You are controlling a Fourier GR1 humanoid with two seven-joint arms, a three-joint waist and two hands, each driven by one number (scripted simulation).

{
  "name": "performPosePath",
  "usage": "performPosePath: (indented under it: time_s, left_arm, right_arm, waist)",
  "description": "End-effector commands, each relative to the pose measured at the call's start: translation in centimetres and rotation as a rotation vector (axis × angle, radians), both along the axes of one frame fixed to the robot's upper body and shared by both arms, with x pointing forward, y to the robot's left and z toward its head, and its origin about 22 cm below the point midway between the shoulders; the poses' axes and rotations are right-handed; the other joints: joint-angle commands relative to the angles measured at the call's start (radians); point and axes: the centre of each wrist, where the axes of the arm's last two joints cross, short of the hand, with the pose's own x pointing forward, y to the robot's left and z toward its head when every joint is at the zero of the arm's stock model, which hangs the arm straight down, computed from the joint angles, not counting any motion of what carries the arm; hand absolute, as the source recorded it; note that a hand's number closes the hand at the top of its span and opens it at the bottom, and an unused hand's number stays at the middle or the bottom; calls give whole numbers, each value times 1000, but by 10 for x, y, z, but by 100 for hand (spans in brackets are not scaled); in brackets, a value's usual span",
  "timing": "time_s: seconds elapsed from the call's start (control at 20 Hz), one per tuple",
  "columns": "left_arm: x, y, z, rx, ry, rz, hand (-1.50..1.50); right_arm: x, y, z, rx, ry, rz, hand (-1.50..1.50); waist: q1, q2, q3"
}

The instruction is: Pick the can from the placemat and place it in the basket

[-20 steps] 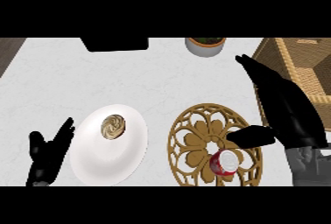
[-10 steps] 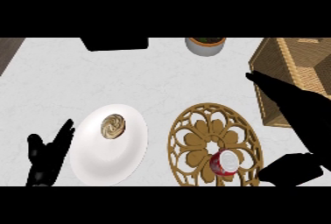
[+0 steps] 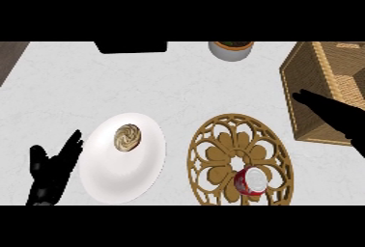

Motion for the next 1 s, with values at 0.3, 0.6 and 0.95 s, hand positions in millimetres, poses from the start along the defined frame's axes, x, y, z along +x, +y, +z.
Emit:
performPosePath:
  time_s: [0.3,0.6,0.95]
  left_arm:
    - [-14,-10,-27,-6,100,-25,0]
    - [-5,-4,-27,-13,108,-7,0]
    - [-11,4,-19,5,87,4,0]
  right_arm:
    - [-18,11,-9,-22,53,-168,-150]
    - [-10,8,-39,-82,75,-171,-150]
    - [-23,23,-72,-88,132,-187,-150]
  waist:
    - [31,18,-5]
    - [30,22,-4]
    - [37,18,-4]
